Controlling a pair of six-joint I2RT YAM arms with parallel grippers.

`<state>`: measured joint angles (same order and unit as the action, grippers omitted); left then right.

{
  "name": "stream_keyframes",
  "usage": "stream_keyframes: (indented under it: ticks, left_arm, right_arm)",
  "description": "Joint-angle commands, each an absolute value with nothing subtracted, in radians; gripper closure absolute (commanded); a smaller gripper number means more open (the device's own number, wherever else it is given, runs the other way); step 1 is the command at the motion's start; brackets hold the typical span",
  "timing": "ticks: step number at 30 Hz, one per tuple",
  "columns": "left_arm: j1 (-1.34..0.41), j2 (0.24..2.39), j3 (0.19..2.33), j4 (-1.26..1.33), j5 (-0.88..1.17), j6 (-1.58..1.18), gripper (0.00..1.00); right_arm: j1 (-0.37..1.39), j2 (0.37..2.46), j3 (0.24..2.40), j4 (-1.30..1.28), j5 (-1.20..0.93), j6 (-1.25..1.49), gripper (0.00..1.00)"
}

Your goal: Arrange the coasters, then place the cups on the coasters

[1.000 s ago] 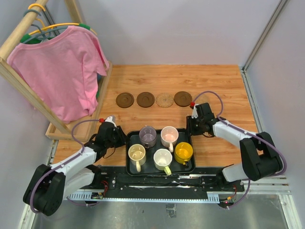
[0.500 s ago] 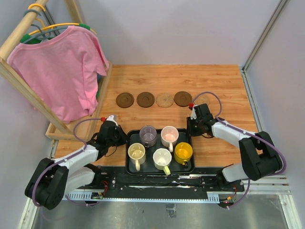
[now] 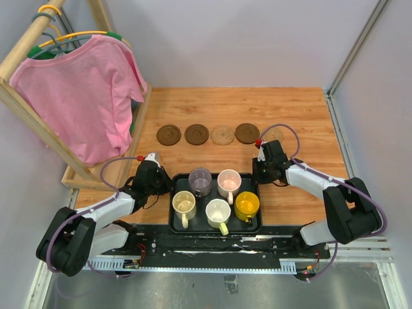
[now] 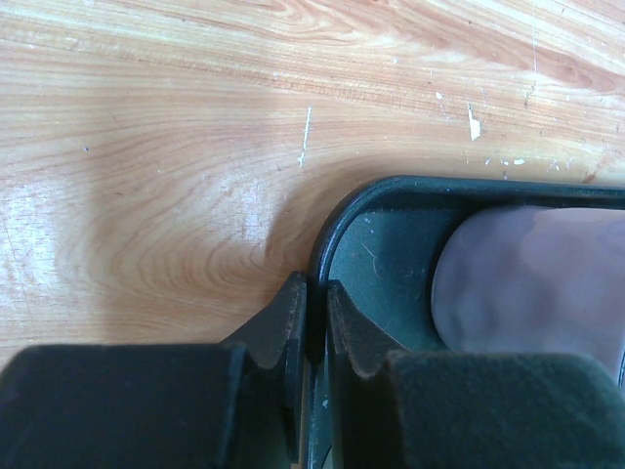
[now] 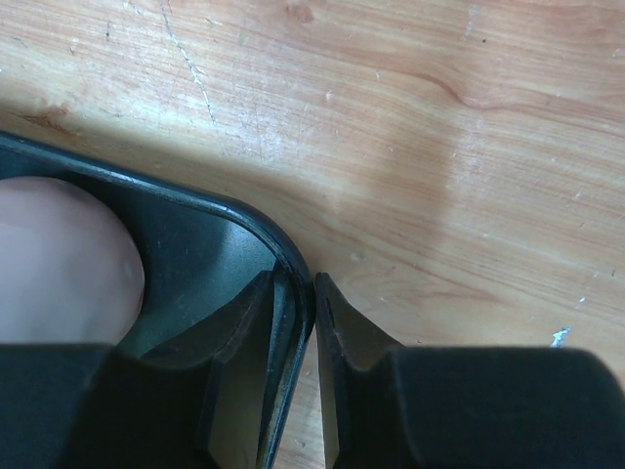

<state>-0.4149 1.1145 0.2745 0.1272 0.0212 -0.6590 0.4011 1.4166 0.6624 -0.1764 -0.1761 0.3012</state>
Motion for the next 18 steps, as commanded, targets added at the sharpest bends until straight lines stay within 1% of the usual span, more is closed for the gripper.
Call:
stream_keyframes:
  ticks: [1,7,18]
  left_arm:
    - [-0.417,1.117,0.280,0.141,-0.007,-0.650,0.86]
    - [-0.417,1.115,0.277,0.145,-0.011,-0.652,0.85]
    - [-0.417,1.122,0.278,0.142,-0.010,-0.653,0.84]
  right_arm:
    - [0.427,1.403,0.640,-0.197,-0.181,0.322,0.75]
    - [0.434,1.382,0.616,-0.198,-0.180,0.338,0.77]
    - [0.442,1.353,0.595,-0.212,-0.156,0.345,0.77]
